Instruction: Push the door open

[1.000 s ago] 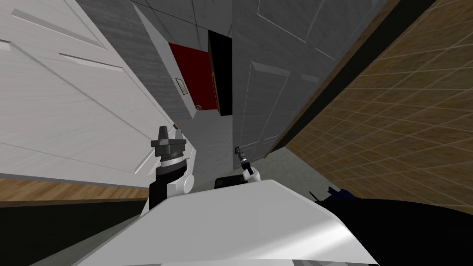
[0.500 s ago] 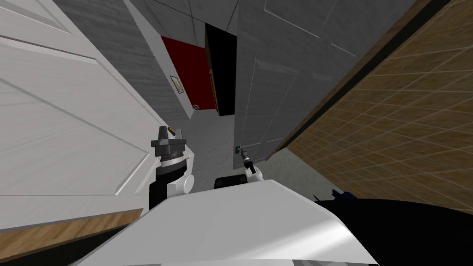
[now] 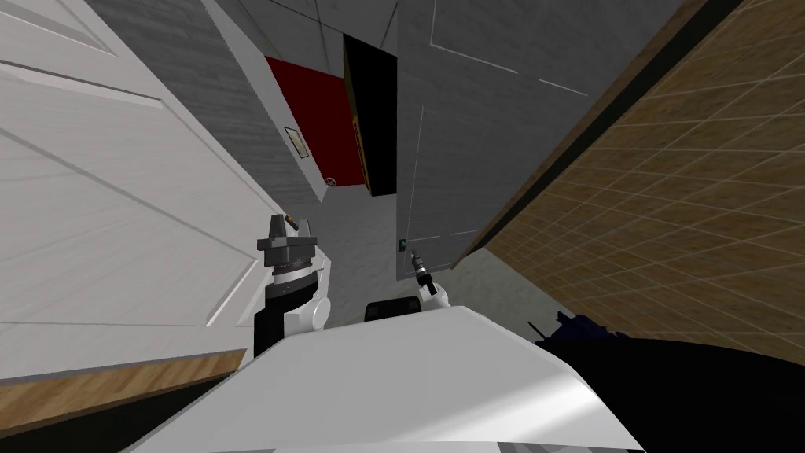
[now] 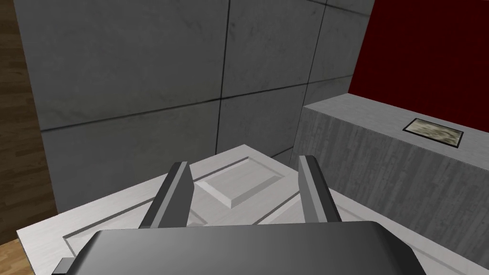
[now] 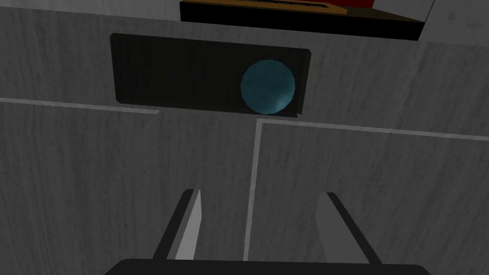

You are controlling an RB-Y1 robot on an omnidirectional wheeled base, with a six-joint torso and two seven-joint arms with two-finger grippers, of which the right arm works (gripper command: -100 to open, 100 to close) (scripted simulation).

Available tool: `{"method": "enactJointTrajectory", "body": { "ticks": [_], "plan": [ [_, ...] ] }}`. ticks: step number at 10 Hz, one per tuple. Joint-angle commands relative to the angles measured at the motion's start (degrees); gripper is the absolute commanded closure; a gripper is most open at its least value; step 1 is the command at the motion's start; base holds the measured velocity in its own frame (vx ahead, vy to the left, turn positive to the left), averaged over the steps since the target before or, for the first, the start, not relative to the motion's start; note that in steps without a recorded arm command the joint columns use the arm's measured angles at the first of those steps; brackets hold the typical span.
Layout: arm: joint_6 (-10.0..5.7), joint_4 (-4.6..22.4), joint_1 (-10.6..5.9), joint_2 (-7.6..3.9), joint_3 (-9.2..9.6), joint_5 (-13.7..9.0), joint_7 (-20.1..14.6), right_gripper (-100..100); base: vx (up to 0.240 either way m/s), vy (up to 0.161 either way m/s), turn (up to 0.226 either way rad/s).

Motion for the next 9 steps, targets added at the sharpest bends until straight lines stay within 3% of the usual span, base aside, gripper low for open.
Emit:
{"method": "enactJointTrajectory", "body": {
  "ticks": [1, 4, 6, 9],
  "plan": [
    [0.11, -0.21, 0.07, 0.31, 0.04, -0.11, -0.11, -100, -0.221, 0.033, -0.029],
    [0.33, -0.68, 0.22, 2.13, 0.12, -0.34, -0.33, -100, -0.211, 0.025, -0.044],
    [0.18, -0.57, 0.21, 0.81, -0.07, -0.37, -0.2, -100, -0.014, 0.017, 0.009],
    [-0.04, -0.37, 0.13, 0.17, -0.32, -0.48, -0.06, -100, 0.18, 0.042, 0.019]
  ]
}}
